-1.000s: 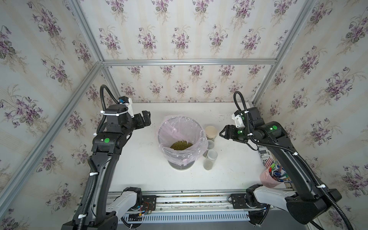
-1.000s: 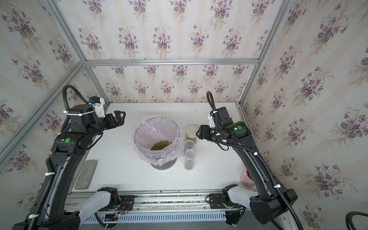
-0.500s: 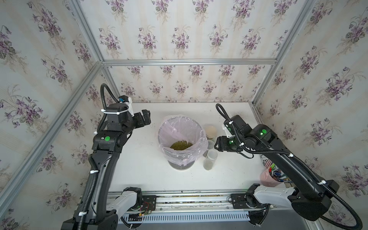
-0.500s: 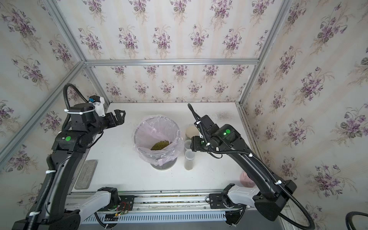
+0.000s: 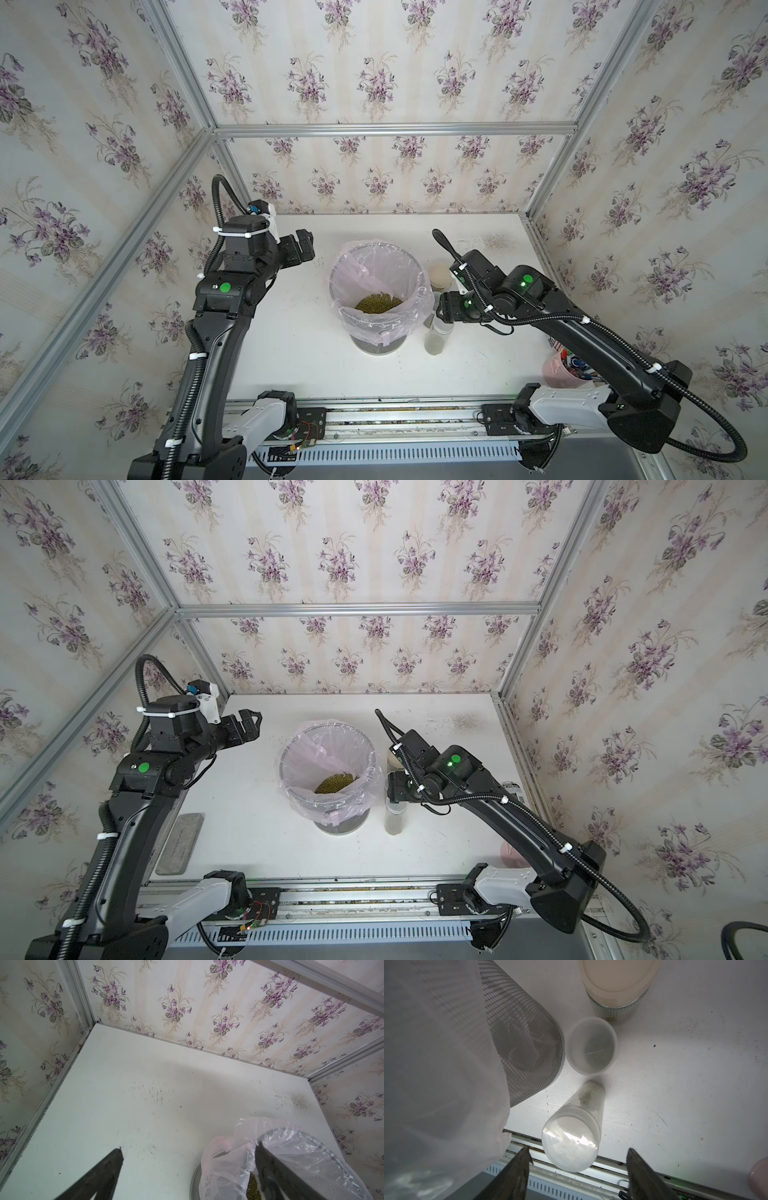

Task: Empty moldy mung beans from jars
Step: Pick up the jar from the center of the board.

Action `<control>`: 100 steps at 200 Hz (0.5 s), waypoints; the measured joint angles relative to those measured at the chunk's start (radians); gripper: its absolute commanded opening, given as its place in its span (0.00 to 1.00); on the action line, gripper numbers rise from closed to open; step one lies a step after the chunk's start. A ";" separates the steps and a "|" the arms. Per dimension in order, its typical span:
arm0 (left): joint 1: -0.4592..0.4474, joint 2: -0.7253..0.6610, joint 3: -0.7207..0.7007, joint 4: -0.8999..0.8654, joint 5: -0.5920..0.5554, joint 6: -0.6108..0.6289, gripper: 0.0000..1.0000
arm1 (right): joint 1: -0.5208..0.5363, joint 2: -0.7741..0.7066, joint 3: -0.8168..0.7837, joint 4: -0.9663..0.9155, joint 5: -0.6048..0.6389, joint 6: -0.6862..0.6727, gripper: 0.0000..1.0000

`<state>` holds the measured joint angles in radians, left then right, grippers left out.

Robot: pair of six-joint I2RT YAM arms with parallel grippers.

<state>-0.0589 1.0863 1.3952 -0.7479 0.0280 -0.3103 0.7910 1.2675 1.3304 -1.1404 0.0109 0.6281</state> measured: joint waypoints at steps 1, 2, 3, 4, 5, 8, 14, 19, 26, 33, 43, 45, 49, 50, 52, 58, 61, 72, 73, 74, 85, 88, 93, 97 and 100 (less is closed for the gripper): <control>0.000 0.000 0.000 0.000 0.000 0.000 1.00 | 0.000 0.001 0.000 0.000 0.000 0.000 0.72; 0.000 0.000 0.000 0.000 0.000 0.000 1.00 | 0.001 0.001 0.000 0.000 0.001 0.000 0.72; 0.000 0.000 0.000 0.000 -0.001 0.000 1.00 | 0.002 0.002 0.000 0.000 0.002 0.000 0.72; 0.000 0.000 0.000 0.000 -0.001 0.000 1.00 | 0.002 0.003 0.000 0.000 0.002 0.000 0.72; 0.000 0.000 0.000 0.000 -0.001 0.000 1.00 | 0.003 0.004 0.000 0.000 0.002 0.000 0.72; 0.000 0.000 0.000 0.000 -0.001 0.000 1.00 | 0.005 0.006 0.000 0.000 0.003 0.000 0.72; 0.000 0.000 0.000 0.000 -0.001 0.000 1.00 | 0.009 0.011 0.000 0.000 0.004 0.000 0.72; 0.000 0.000 0.000 0.000 -0.001 0.000 1.00 | 0.013 0.016 -0.001 0.000 0.006 0.001 0.72; 0.000 0.000 0.000 0.000 -0.001 0.000 1.00 | 0.016 0.021 -0.003 0.001 0.009 0.001 0.72; 0.000 0.000 0.000 0.000 -0.001 0.000 1.00 | 0.019 0.026 -0.006 0.002 0.011 0.003 0.72; 0.000 0.001 0.000 0.000 -0.001 0.000 1.00 | 0.024 0.033 -0.011 0.005 0.011 0.004 0.73; 0.000 0.001 0.000 0.000 -0.002 0.000 1.00 | 0.025 0.034 -0.012 0.006 0.012 0.005 0.73; 0.000 0.001 0.000 -0.001 -0.002 0.000 1.00 | 0.028 0.036 -0.013 0.007 0.013 0.006 0.73; 0.000 0.002 0.000 -0.001 -0.002 0.000 1.00 | 0.028 0.037 -0.014 0.007 0.013 0.006 0.73; 0.000 0.002 0.000 -0.001 -0.002 0.000 0.99 | 0.028 0.038 -0.014 0.007 0.014 0.007 0.73; 0.000 0.002 0.000 -0.001 -0.003 0.000 1.00 | 0.030 0.042 -0.018 0.008 0.015 0.008 0.73; 0.000 0.002 0.000 -0.001 -0.004 0.000 1.00 | 0.032 0.043 -0.019 0.009 0.015 0.008 0.73; 0.000 0.002 -0.002 -0.001 -0.006 0.001 1.00 | 0.034 0.050 -0.024 0.012 0.017 0.010 0.73; 0.000 0.002 -0.002 -0.001 -0.006 0.001 1.00 | 0.034 0.050 -0.025 0.013 0.017 0.010 0.73; 0.000 0.002 -0.002 -0.001 -0.006 0.001 1.00 | 0.034 0.050 -0.025 0.013 0.018 0.010 0.73; 0.000 0.003 -0.002 -0.002 -0.009 0.001 1.00 | 0.035 0.055 -0.030 0.019 0.018 0.012 0.73; 0.000 0.003 -0.002 -0.002 -0.009 0.001 1.00 | 0.035 0.056 -0.031 0.021 0.018 0.013 0.73; 0.000 0.004 -0.002 -0.002 -0.009 0.001 1.00 | 0.037 0.058 -0.033 0.022 0.018 0.015 0.73; 0.000 0.005 -0.003 -0.002 -0.009 0.001 1.00 | 0.038 0.061 -0.033 0.022 0.018 0.015 0.73; 0.000 0.005 -0.003 -0.002 -0.009 0.001 0.99 | 0.039 0.063 -0.033 0.022 0.019 0.016 0.73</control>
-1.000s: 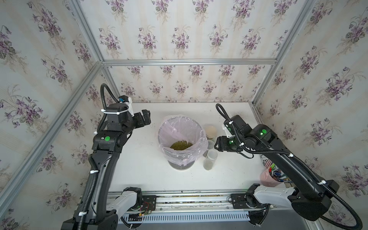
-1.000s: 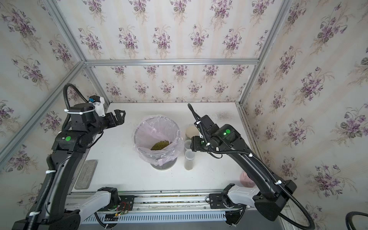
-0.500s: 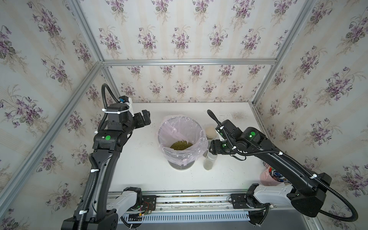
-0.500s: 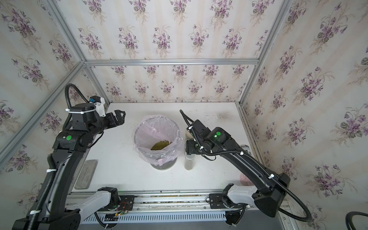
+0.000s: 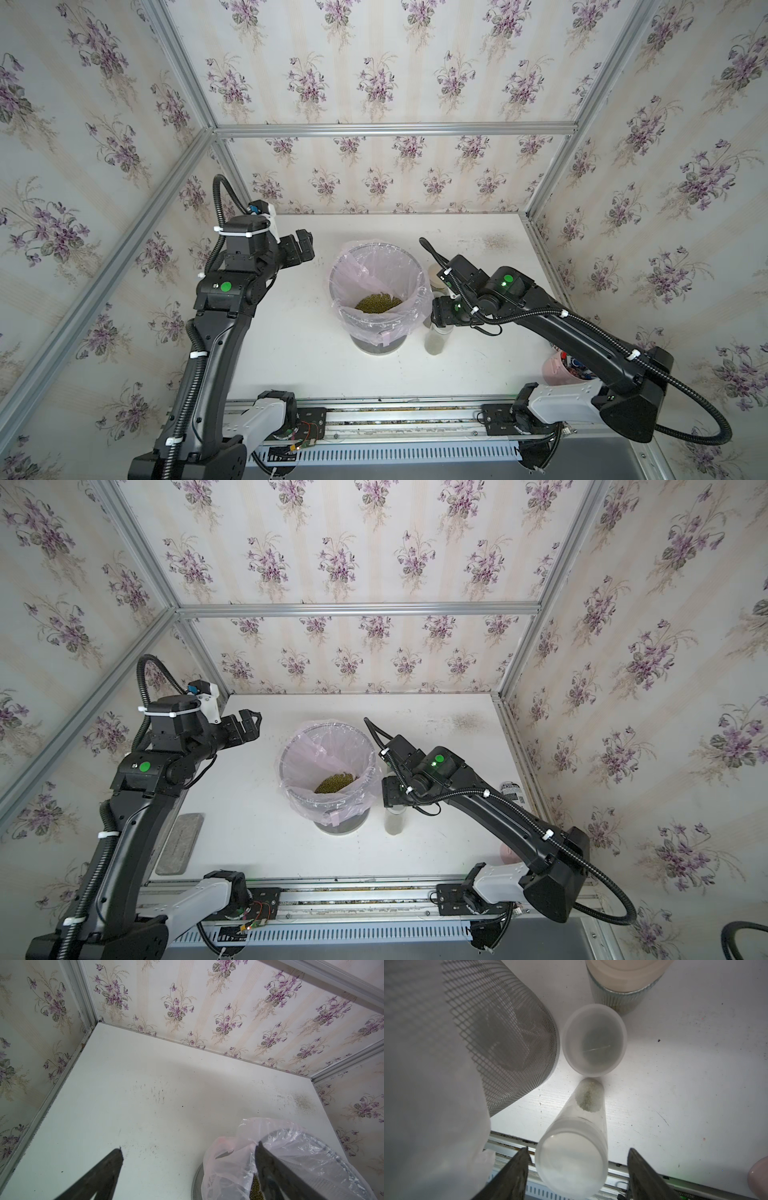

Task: Empty moldy mung beans from jars
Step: Pick up the jar from the center of the board.

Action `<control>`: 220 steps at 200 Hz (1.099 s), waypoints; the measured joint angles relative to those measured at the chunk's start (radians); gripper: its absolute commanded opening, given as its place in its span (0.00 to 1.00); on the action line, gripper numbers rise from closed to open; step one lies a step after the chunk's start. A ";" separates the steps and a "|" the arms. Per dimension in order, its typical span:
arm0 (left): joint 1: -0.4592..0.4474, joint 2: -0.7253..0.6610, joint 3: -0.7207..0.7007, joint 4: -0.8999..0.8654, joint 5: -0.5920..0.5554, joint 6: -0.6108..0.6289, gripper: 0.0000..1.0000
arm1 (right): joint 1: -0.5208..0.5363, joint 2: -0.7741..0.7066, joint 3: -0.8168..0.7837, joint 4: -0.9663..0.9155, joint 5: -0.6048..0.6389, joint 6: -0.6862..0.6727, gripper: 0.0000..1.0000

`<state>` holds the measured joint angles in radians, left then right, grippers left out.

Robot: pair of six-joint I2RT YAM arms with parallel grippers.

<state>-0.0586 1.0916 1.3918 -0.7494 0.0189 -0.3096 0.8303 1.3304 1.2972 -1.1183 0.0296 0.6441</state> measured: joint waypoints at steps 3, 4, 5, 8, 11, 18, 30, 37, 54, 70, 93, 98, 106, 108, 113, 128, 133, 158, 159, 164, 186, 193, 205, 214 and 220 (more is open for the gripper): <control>0.000 0.000 -0.001 0.000 0.000 0.000 1.00 | 0.001 0.002 0.000 0.000 0.001 0.000 0.73; 0.000 0.000 -0.001 0.000 0.000 0.000 1.00 | 0.002 0.003 0.000 0.001 0.000 0.000 0.73; 0.000 0.000 -0.002 0.000 0.000 0.000 1.00 | 0.002 0.003 0.000 0.001 0.000 0.000 0.73; 0.000 0.001 -0.002 0.000 0.000 0.000 1.00 | 0.004 0.005 0.000 0.002 0.001 0.002 0.73; 0.000 0.001 -0.002 -0.002 0.000 0.000 1.00 | 0.006 0.007 0.000 0.003 0.002 0.003 0.73; 0.000 0.002 -0.004 -0.002 0.000 0.000 1.00 | 0.008 0.013 0.001 0.008 0.003 0.003 0.73; 0.000 0.002 -0.004 -0.005 0.000 0.000 1.00 | 0.013 0.021 0.001 0.016 0.004 0.006 0.73; 0.000 0.002 -0.004 -0.005 0.000 0.000 1.00 | 0.014 0.025 0.000 0.019 0.004 0.007 0.73; 0.000 0.002 -0.004 -0.005 0.000 0.001 1.00 | 0.016 0.035 -0.003 0.021 0.008 0.008 0.72; 0.000 0.002 -0.005 -0.005 -0.004 0.004 1.00 | 0.020 0.044 -0.007 0.021 0.014 0.011 0.71; 0.000 0.000 -0.011 -0.005 -0.013 0.004 1.00 | 0.023 0.050 -0.016 0.021 0.017 0.011 0.71; 0.000 -0.001 -0.013 -0.005 -0.016 0.005 1.00 | 0.023 0.050 -0.019 0.022 0.018 0.011 0.71; 0.000 -0.002 -0.017 -0.006 -0.018 0.005 1.00 | 0.025 0.052 -0.023 0.021 0.018 0.012 0.71; 0.000 -0.002 -0.018 -0.006 -0.018 0.005 1.00 | 0.026 0.052 -0.023 0.021 0.018 0.012 0.71; 0.000 -0.001 -0.019 -0.006 -0.019 0.005 1.00 | 0.027 0.052 -0.025 0.021 0.018 0.012 0.71; 0.000 0.000 -0.021 -0.006 -0.023 0.005 1.00 | 0.028 0.052 -0.031 0.021 0.018 0.014 0.71; 0.000 0.001 -0.021 -0.006 -0.024 0.006 0.99 | 0.028 0.053 -0.032 0.021 0.018 0.014 0.70; 0.000 0.008 -0.021 -0.006 -0.029 0.008 1.00 | 0.032 0.053 -0.040 0.021 0.018 0.014 0.70; 0.000 0.008 -0.021 -0.006 -0.029 0.008 1.00 | 0.033 0.053 -0.040 0.021 0.018 0.014 0.70; 0.000 0.009 -0.021 -0.006 -0.029 0.008 1.00 | 0.032 0.054 -0.041 0.021 0.018 0.014 0.70; 0.000 0.011 -0.020 -0.006 -0.032 0.008 1.00 | 0.032 0.058 -0.048 0.023 0.018 0.014 0.69; 0.000 0.011 -0.020 -0.006 -0.032 0.008 1.00 | 0.032 0.058 -0.050 0.024 0.018 0.014 0.68; 0.000 0.011 -0.020 -0.006 -0.033 0.008 1.00 | 0.032 0.058 -0.053 0.026 0.018 0.015 0.67; 0.000 0.011 -0.020 -0.006 -0.033 0.008 1.00 | 0.032 0.058 -0.056 0.029 0.018 0.015 0.65; 0.000 0.011 -0.020 -0.006 -0.033 0.008 1.00 | 0.032 0.058 -0.056 0.029 0.018 0.015 0.64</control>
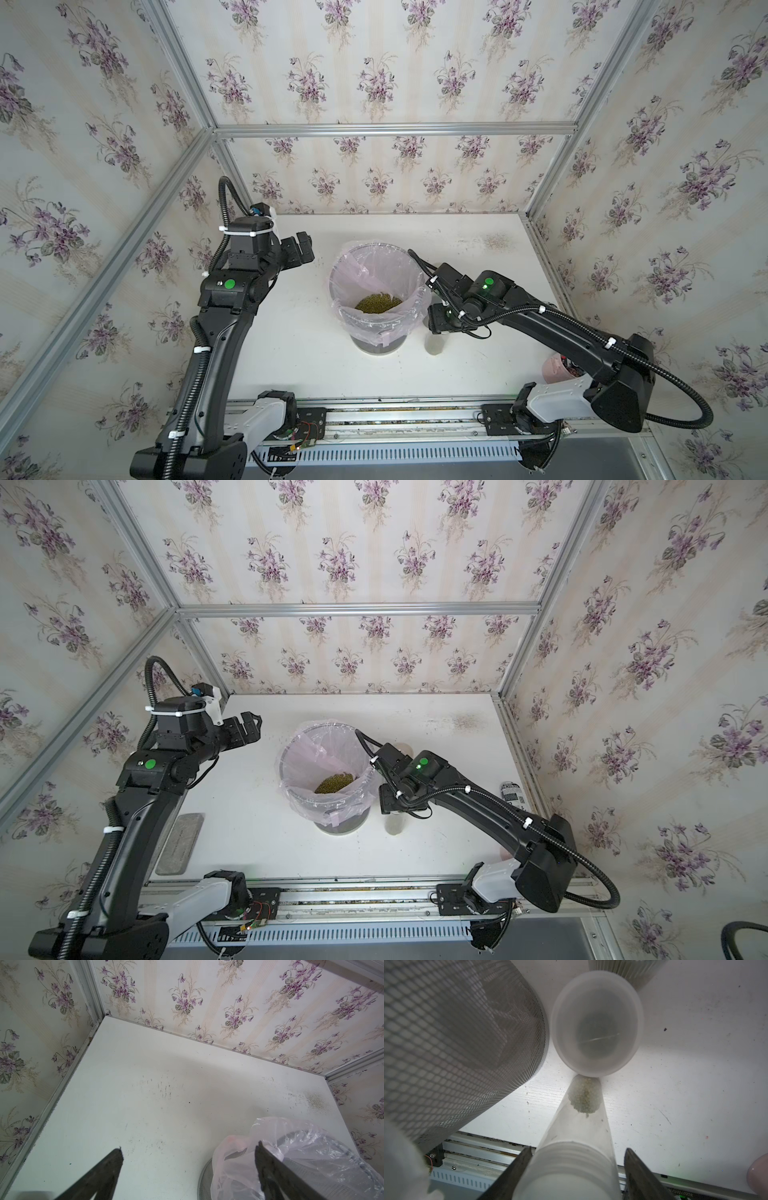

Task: Empty moldy mung beans from jars
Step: Pick up the jar from the center of the board.

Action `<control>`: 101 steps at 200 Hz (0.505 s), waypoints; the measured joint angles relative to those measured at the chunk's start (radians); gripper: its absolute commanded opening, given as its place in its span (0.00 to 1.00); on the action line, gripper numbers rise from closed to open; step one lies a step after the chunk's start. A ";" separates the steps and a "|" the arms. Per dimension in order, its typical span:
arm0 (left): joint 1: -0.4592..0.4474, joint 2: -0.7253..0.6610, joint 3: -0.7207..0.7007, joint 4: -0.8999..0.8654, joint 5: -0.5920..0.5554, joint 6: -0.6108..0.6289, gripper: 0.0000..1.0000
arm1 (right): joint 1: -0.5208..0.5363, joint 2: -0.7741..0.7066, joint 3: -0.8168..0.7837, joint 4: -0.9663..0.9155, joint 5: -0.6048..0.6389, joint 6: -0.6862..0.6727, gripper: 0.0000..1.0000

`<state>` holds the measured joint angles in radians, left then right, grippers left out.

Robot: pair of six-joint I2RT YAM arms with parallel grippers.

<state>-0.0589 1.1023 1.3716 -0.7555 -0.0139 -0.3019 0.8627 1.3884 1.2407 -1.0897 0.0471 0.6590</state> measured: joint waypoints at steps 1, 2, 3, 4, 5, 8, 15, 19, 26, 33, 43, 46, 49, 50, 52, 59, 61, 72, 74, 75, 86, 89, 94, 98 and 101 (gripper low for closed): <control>0.000 0.000 0.000 0.000 0.000 0.000 1.00 | 0.000 0.000 0.000 0.000 0.000 0.000 0.64; 0.000 0.000 0.000 0.000 0.000 0.000 1.00 | 0.000 0.000 0.000 0.000 0.000 0.000 0.64; 0.000 0.000 0.000 0.000 0.000 0.000 1.00 | 0.000 0.000 0.000 0.000 0.000 0.000 0.63; 0.000 0.000 0.000 0.000 0.000 0.000 1.00 | 0.000 0.000 -0.001 0.001 0.000 0.000 0.63; 0.000 0.000 0.000 0.000 0.000 0.000 1.00 | 0.000 0.000 -0.001 0.001 0.000 0.000 0.63; 0.000 0.000 0.000 0.000 0.000 0.000 1.00 | 0.000 0.000 -0.001 0.001 0.000 0.000 0.62; 0.000 0.000 0.000 0.000 0.000 0.000 1.00 | 0.000 0.000 -0.002 0.001 0.000 0.000 0.61; 0.000 0.000 0.000 0.000 0.000 0.000 1.00 | 0.000 -0.001 -0.002 0.001 0.000 0.000 0.60; 0.000 0.000 0.000 0.000 -0.001 0.000 1.00 | 0.000 -0.002 -0.002 0.002 0.000 0.000 0.60; 0.000 0.000 0.000 0.000 -0.001 0.000 0.99 | 0.000 -0.003 -0.002 0.002 0.000 0.001 0.59; 0.000 0.000 0.000 0.000 -0.001 0.000 1.00 | 0.000 -0.005 -0.002 0.002 0.000 0.002 0.57; 0.000 0.000 0.000 0.000 -0.001 0.000 0.99 | 0.000 -0.006 -0.002 0.002 0.000 0.002 0.57; 0.000 0.000 0.000 0.000 -0.001 0.000 1.00 | 0.000 -0.006 -0.002 0.002 0.001 0.002 0.56; 0.000 0.000 0.000 0.000 -0.001 0.000 1.00 | 0.000 -0.006 -0.002 0.002 0.001 0.002 0.56; 0.000 0.000 0.000 0.000 -0.001 0.000 1.00 | 0.000 -0.006 -0.003 0.002 0.001 0.003 0.56; 0.000 0.000 0.000 0.000 -0.001 0.000 1.00 | 0.000 -0.007 -0.006 0.003 0.004 0.003 0.55; 0.000 0.000 0.000 0.000 -0.001 0.000 1.00 | 0.000 -0.008 -0.006 0.003 0.004 0.003 0.55; 0.000 0.000 0.000 0.000 -0.002 0.000 1.00 | 0.000 -0.011 -0.009 0.005 0.006 0.004 0.54; 0.000 0.000 0.000 0.000 -0.002 0.000 1.00 | 0.000 -0.012 -0.010 0.005 0.006 0.004 0.54; 0.000 0.000 0.000 0.000 -0.002 0.000 1.00 | 0.000 -0.013 -0.010 0.005 0.006 0.004 0.53; 0.000 0.000 0.000 0.000 -0.003 0.000 1.00 | 0.000 -0.015 -0.013 0.007 0.008 0.004 0.53; 0.000 0.000 0.000 0.000 -0.003 0.000 1.00 | 0.000 -0.016 -0.014 0.008 0.008 0.005 0.52; 0.000 0.000 0.000 0.000 -0.003 0.000 1.00 | 0.000 -0.017 -0.015 0.008 0.010 0.006 0.52; 0.000 0.000 0.000 0.000 -0.004 0.000 1.00 | 0.000 -0.018 -0.016 0.009 0.010 0.006 0.52; 0.000 0.000 0.000 0.000 -0.004 0.000 1.00 | 0.000 -0.019 -0.018 0.010 0.010 0.007 0.52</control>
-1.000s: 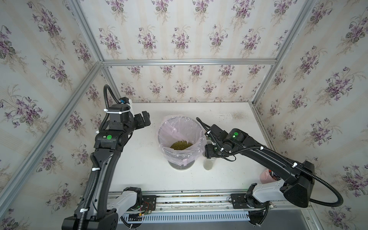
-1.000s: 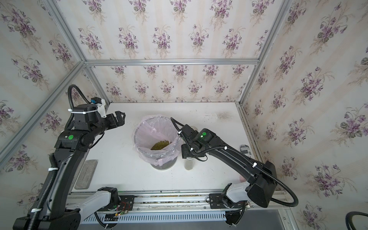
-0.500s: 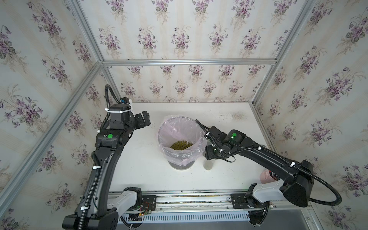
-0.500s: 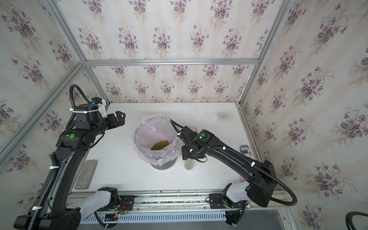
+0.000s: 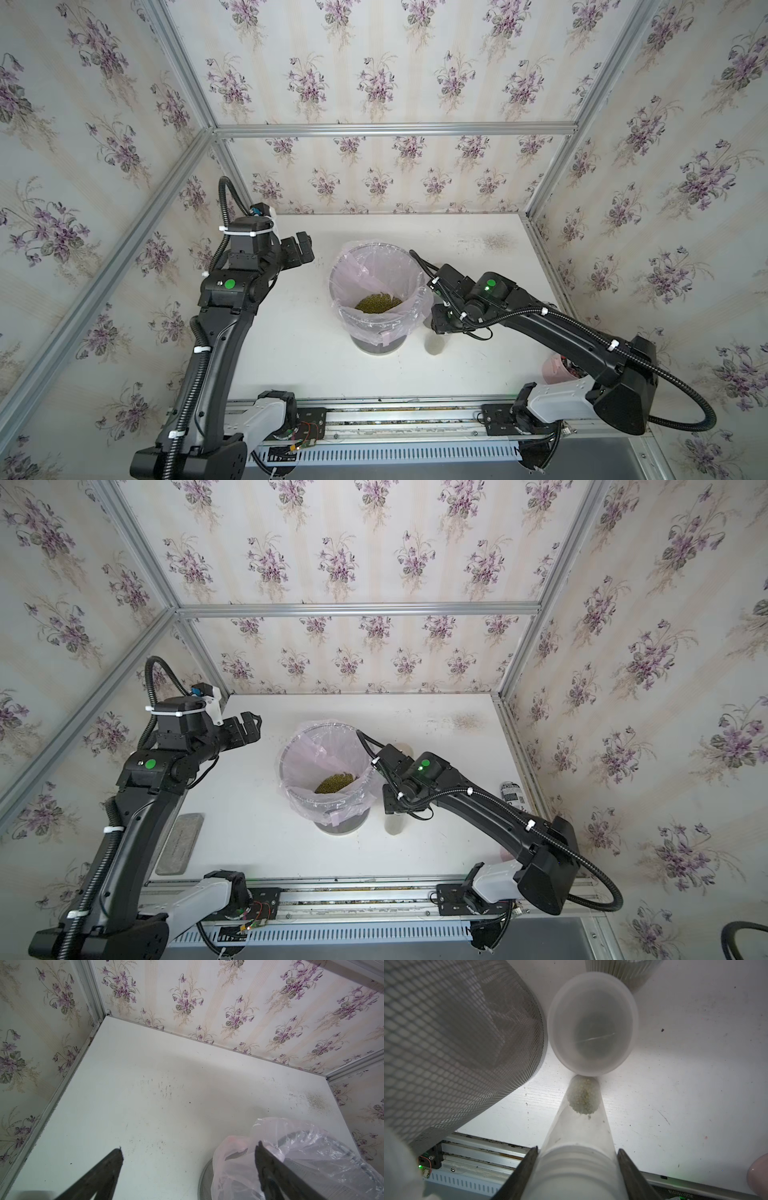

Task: Empty moldy mung beans from jars
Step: Pick up the jar from the center of the board.

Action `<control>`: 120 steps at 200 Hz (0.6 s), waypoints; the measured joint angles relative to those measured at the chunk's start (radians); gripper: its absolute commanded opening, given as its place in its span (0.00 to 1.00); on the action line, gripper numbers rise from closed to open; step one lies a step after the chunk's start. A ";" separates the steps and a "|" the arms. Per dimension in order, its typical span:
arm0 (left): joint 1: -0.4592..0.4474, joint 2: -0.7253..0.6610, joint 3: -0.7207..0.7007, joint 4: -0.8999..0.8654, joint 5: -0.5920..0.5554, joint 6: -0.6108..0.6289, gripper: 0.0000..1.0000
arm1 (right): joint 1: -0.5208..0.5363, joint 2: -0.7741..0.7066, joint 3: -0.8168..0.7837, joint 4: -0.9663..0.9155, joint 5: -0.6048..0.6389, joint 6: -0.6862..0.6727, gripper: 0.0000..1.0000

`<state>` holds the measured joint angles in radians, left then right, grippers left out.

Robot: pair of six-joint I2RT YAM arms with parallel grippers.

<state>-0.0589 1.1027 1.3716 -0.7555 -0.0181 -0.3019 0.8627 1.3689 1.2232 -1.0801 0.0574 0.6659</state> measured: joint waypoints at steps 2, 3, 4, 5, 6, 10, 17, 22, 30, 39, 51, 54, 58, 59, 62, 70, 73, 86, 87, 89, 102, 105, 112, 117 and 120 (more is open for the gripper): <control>0.000 0.000 0.000 0.000 0.000 0.000 1.00 | 0.000 -0.001 -0.001 0.001 0.000 0.000 0.52; 0.000 0.000 0.000 0.000 0.000 0.000 0.99 | 0.000 -0.001 -0.001 0.001 0.000 0.000 0.52; 0.000 0.000 0.000 0.000 -0.001 0.000 0.99 | 0.000 -0.002 -0.002 0.001 0.000 0.000 0.52; 0.000 0.000 0.000 0.000 -0.001 0.000 1.00 | 0.000 -0.002 -0.002 0.001 0.000 0.000 0.52; 0.000 0.000 0.000 0.000 -0.001 0.000 1.00 | 0.000 -0.002 -0.002 0.002 0.000 0.001 0.52; 0.000 0.000 0.000 0.000 -0.002 0.000 1.00 | 0.000 -0.003 -0.003 0.002 0.001 0.001 0.52; 0.000 0.000 0.000 0.000 -0.003 0.000 1.00 | 0.000 -0.005 -0.004 0.002 0.001 0.003 0.51; 0.000 0.000 0.000 0.000 -0.003 0.000 1.00 | 0.000 -0.006 -0.005 0.002 0.001 0.006 0.51; 0.000 0.001 0.000 0.000 -0.004 0.000 0.99 | -0.001 -0.008 -0.006 0.002 0.001 0.008 0.51; 0.000 0.001 0.000 0.000 -0.005 0.000 1.00 | -0.002 -0.010 -0.007 0.001 0.001 0.009 0.51; 0.000 0.002 0.001 0.000 -0.006 0.000 0.99 | -0.005 -0.017 -0.011 -0.001 0.001 0.012 0.51; 0.000 0.002 0.002 0.000 -0.006 0.000 0.99 | -0.006 -0.018 -0.012 -0.003 0.001 0.013 0.51; 0.000 0.002 0.002 0.000 -0.006 0.000 1.00 | -0.006 -0.021 -0.014 -0.005 0.001 0.014 0.51; 0.000 0.002 0.002 0.000 -0.006 0.000 1.00 | -0.007 -0.022 -0.014 -0.006 0.001 0.014 0.51; 0.000 0.002 0.002 0.000 -0.006 0.000 1.00 | -0.008 -0.024 -0.015 -0.008 0.001 0.014 0.50; 0.000 0.002 0.002 0.000 -0.006 0.000 1.00 | -0.013 -0.030 -0.019 -0.013 -0.002 0.014 0.50; 0.000 0.002 0.002 0.000 -0.006 0.000 1.00 | -0.015 -0.033 -0.021 -0.014 -0.002 0.015 0.50; 0.000 0.005 0.002 0.000 -0.006 0.000 1.00 | -0.028 -0.046 -0.031 -0.021 -0.003 0.015 0.49; 0.000 0.005 0.003 0.000 -0.006 0.000 1.00 | -0.029 -0.047 -0.031 -0.022 -0.003 0.015 0.49; 0.000 0.005 0.003 0.000 -0.006 0.000 1.00 | -0.031 -0.048 -0.032 -0.023 -0.004 0.015 0.49; 0.000 0.006 0.004 0.000 -0.006 0.000 1.00 | -0.047 -0.060 -0.036 -0.028 -0.010 0.015 0.49; 0.000 0.006 0.005 0.000 -0.006 0.000 1.00 | -0.051 -0.063 -0.037 -0.030 -0.012 0.015 0.49; 0.000 0.006 0.006 0.000 -0.006 0.000 1.00 | -0.062 -0.070 -0.037 -0.033 -0.014 0.015 0.49; 0.000 0.006 0.008 0.000 -0.007 0.000 1.00 | -0.069 -0.075 -0.037 -0.037 -0.014 0.014 0.48; 0.000 0.006 0.008 0.000 -0.007 0.000 1.00 | -0.076 -0.078 -0.037 -0.039 -0.014 0.014 0.48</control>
<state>-0.0589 1.1088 1.3792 -0.7559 -0.0254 -0.3019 0.7872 1.2907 1.1866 -1.1194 0.0437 0.6800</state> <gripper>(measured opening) 0.996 0.522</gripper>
